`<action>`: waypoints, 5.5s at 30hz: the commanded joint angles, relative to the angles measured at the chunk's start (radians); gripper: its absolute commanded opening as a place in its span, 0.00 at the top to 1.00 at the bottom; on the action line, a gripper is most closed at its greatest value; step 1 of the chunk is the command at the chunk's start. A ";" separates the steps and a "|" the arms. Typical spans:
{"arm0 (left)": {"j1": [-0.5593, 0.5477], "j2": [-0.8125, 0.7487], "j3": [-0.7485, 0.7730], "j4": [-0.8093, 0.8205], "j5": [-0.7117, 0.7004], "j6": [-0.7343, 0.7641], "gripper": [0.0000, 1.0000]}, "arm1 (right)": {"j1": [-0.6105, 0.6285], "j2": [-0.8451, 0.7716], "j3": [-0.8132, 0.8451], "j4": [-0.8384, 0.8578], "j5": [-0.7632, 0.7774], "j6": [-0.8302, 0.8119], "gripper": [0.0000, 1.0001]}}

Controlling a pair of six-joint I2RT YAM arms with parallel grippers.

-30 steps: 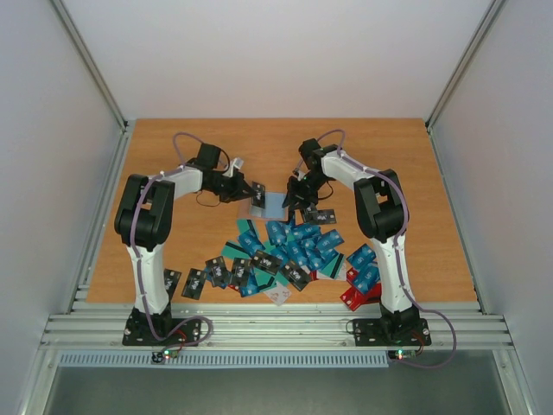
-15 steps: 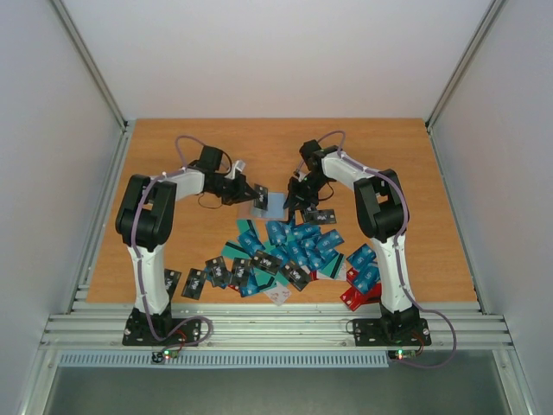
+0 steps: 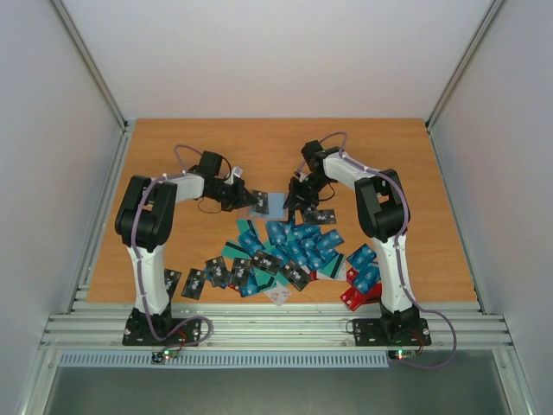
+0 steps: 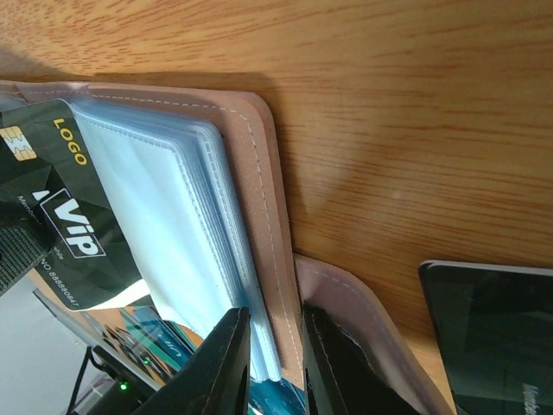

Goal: Put the credit cards into the card holder

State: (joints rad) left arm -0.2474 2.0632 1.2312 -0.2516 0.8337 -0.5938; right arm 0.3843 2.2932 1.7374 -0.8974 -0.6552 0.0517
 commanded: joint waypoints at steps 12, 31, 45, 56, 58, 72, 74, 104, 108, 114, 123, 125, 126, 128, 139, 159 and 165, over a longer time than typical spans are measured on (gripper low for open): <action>-0.005 -0.064 -0.032 -0.070 -0.110 -0.095 1.00 | 0.010 0.000 -0.046 0.051 0.005 0.020 0.81; -0.013 -0.016 0.050 -0.234 0.005 0.110 1.00 | 0.010 0.022 -0.012 0.042 -0.004 0.016 0.81; -0.013 0.056 0.121 -0.201 0.023 0.151 1.00 | 0.010 0.027 -0.009 0.028 -0.009 -0.002 0.81; -0.013 0.062 0.123 -0.162 0.014 0.179 1.00 | 0.010 0.046 0.007 0.014 -0.017 -0.014 0.81; -0.012 0.066 0.117 -0.141 0.017 0.167 1.00 | 0.010 0.051 0.012 0.012 -0.020 -0.013 0.81; -0.019 0.094 0.126 -0.082 0.047 0.122 1.00 | 0.010 0.070 0.038 -0.006 -0.026 -0.018 0.81; -0.026 0.103 0.129 -0.082 0.059 0.125 1.00 | 0.010 0.075 0.048 -0.009 -0.027 -0.018 0.81; -0.087 0.204 0.289 -0.319 0.045 0.263 0.93 | 0.010 0.137 0.184 -0.074 -0.016 -0.027 0.81; -0.085 0.200 0.306 -0.359 0.013 0.271 0.88 | 0.010 0.135 0.192 -0.084 -0.011 -0.033 0.81; -0.088 0.173 0.321 -0.409 -0.049 0.284 0.80 | 0.010 0.129 0.195 -0.083 -0.012 -0.031 0.81; -0.098 0.148 0.339 -0.453 -0.126 0.280 0.65 | 0.010 0.148 0.215 -0.081 -0.021 -0.027 0.81; -0.103 0.155 0.352 -0.460 -0.131 0.276 0.63 | 0.010 0.155 0.228 -0.085 -0.023 -0.026 0.81; -0.105 0.160 0.360 -0.466 -0.135 0.276 0.62 | 0.010 0.159 0.235 -0.087 -0.024 -0.026 0.81; -0.111 0.170 0.377 -0.474 -0.138 0.274 0.62 | 0.010 0.167 0.248 -0.091 -0.026 -0.026 0.81; -0.132 0.202 0.443 -0.506 -0.218 0.218 0.65 | 0.011 0.191 0.283 -0.074 -0.046 0.006 0.81; -0.128 0.226 0.537 -0.562 -0.252 0.251 0.62 | 0.010 0.171 0.388 -0.153 -0.014 0.000 0.74; -0.127 0.181 0.503 -0.586 -0.274 0.274 0.40 | 0.010 0.139 0.390 -0.171 -0.017 0.001 0.67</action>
State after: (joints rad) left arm -0.3668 2.2799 1.7657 -0.7994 0.6014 -0.3462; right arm 0.3874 2.4878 2.1002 -1.0397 -0.6804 0.0608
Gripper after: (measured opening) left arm 0.520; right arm 0.315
